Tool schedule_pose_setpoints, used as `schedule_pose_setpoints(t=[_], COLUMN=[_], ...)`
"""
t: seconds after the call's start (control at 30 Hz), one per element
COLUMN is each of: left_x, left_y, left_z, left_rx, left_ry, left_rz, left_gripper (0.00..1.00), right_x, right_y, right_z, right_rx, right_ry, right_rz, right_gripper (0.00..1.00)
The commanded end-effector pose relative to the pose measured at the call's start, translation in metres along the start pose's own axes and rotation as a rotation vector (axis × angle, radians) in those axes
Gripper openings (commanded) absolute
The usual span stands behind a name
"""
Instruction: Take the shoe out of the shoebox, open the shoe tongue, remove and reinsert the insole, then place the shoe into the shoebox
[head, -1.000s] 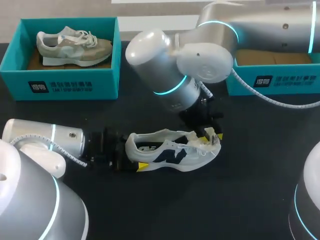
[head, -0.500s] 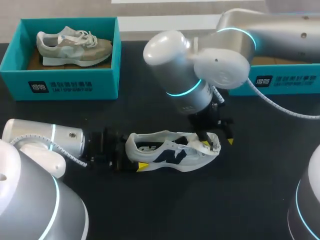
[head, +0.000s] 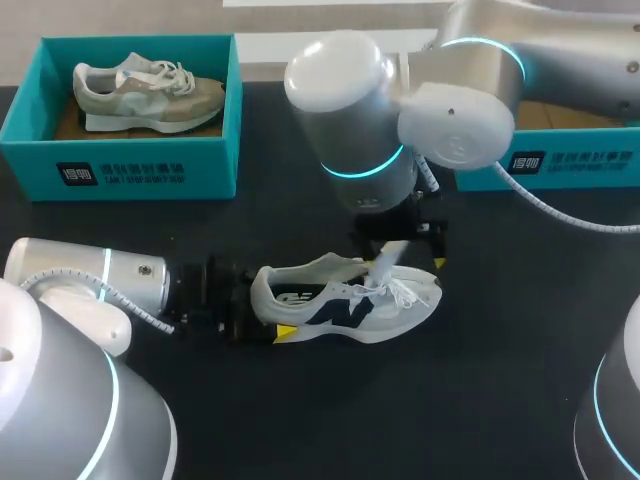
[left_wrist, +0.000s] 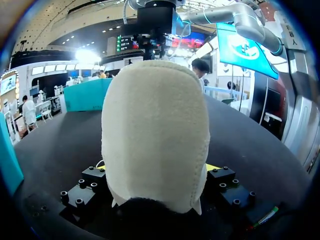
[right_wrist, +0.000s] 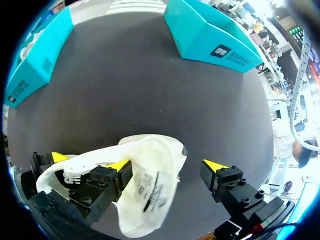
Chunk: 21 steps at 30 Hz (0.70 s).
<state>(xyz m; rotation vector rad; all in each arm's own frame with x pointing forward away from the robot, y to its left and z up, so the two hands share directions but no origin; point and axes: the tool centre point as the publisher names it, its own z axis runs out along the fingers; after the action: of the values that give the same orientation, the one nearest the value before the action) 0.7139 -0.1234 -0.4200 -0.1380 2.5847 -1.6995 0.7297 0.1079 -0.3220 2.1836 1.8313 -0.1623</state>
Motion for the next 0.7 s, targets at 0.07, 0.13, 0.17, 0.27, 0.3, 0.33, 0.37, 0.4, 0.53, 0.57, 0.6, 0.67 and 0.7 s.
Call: schedule_pose_setpoints(t=[0.07,0.13,0.17,0.27,0.3,0.33,0.37,0.4,0.53,0.57,0.6,0.67,0.7], left_x=[0.0,0.0,0.0,0.0,0.0,0.0,0.0,0.0,0.0,0.0,0.0,0.0,0.0], left_y=[0.004,0.004,0.004,0.004,0.004,0.004,0.004,0.004,0.004,0.004,0.004,0.004,0.004], left_z=[0.002,0.002,0.002,0.002,0.002,0.002,0.002,0.002,0.002,0.002,0.002,0.002,0.002], left_rx=[-0.002,-0.002,-0.002,-0.002,-0.002,-0.002,-0.002,-0.002,-0.002,-0.002,-0.002,-0.002,-0.002], left_ry=[0.0,0.0,0.0,0.0,0.0,0.0,0.0,0.0,0.0,0.0,0.0,0.0,0.0], left_rz=[-0.001,-0.001,-0.001,-0.001,-0.001,-0.001,-0.001,-0.001,-0.001,-0.001,-0.001,-0.001,-0.001], left_gripper=[0.0,0.0,0.0,0.0,0.0,0.0,0.0,0.0,0.0,0.0,0.0,0.0,0.0], right_x=[0.01,0.017,0.02,0.025,0.027,0.029,0.031,0.033,0.046,0.05,0.055,0.064,0.069], right_y=[-0.011,-0.012,-0.012,-0.011,-0.011,-0.01,-0.009,-0.009,-0.009,-0.01,-0.011,-0.016,-0.018], right_z=[-0.028,-0.039,-0.043,-0.056,-0.058,-0.064,-0.067,-0.071,-0.084,-0.086,-0.089,-0.093,-0.094], right_rx=[-0.117,-0.145,-0.154,-0.18,-0.187,-0.203,-0.213,-0.223,-0.262,-0.267,-0.276,-0.281,-0.283], right_ry=[0.03,0.028,0.021,-0.014,-0.014,-0.007,-0.011,-0.012,0.004,-0.002,0.009,0.011,0.022], right_rz=[-0.108,-0.188,-0.213,-0.29,-0.309,-0.336,-0.361,-0.392,-0.547,-0.588,-0.638,-0.757,-0.814], right_gripper=[0.88,0.89,0.94,0.98,1.0,1.0,1.0,1.0,1.0,1.0,0.97,0.88,0.79])
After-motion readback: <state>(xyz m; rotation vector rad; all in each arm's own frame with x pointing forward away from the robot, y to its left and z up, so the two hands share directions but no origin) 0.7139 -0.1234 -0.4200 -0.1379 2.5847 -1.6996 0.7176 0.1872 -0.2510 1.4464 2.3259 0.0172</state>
